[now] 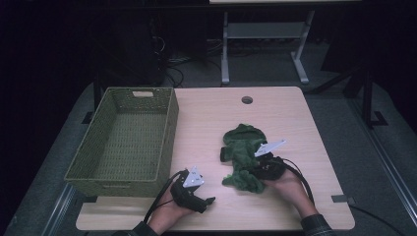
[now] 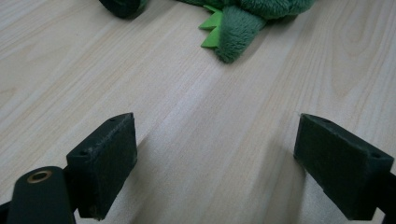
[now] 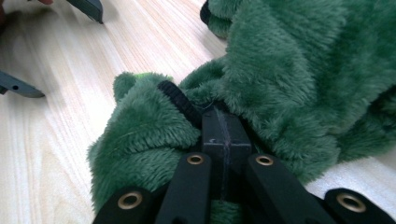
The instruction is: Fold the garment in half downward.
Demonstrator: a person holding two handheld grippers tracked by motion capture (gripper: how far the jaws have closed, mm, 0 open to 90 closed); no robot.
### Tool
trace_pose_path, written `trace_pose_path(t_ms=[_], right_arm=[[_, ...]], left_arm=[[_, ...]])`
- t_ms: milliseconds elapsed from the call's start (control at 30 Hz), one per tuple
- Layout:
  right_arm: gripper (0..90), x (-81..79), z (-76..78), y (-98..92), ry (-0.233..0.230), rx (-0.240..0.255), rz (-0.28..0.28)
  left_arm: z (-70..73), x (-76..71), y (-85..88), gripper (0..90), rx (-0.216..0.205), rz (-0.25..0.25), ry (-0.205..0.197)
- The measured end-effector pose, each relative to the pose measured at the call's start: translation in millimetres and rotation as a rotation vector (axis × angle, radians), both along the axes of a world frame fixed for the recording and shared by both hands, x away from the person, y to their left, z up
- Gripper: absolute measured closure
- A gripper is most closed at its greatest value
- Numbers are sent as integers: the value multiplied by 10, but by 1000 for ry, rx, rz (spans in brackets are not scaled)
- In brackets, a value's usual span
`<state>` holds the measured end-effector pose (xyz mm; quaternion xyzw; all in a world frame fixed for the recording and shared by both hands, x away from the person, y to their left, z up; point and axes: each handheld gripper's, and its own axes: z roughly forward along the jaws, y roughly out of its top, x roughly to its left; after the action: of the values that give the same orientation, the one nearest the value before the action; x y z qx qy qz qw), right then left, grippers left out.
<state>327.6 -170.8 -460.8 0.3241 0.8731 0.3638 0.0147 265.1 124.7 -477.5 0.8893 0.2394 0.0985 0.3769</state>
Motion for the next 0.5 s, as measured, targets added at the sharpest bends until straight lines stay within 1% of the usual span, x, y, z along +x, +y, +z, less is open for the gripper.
trace_pose_path(t_ms=[100,200,233,333,367,400,467,500], right_arm=[[865,-8,57,-54,-8,26,2],[790,-21,117,-104,-19,46,-11],[781,-26,139,-123,-25,57,-15],[720,-36,202,-186,-26,72,-25],[691,-36,219,-209,-26,81,-26],[657,-36,237,-233,-23,89,-32],[640,-42,269,-292,-24,124,-61],[622,-46,286,-318,-26,132,-73]], left_arm=[[3,3,-5,124,3,1,1],[19,13,-15,126,17,0,11],[23,17,-21,126,21,0,12],[49,33,-30,135,18,4,39],[63,40,-31,135,18,3,42],[78,42,-35,139,14,1,43],[113,49,-53,140,7,-3,41],[135,55,-69,140,2,-7,42]])
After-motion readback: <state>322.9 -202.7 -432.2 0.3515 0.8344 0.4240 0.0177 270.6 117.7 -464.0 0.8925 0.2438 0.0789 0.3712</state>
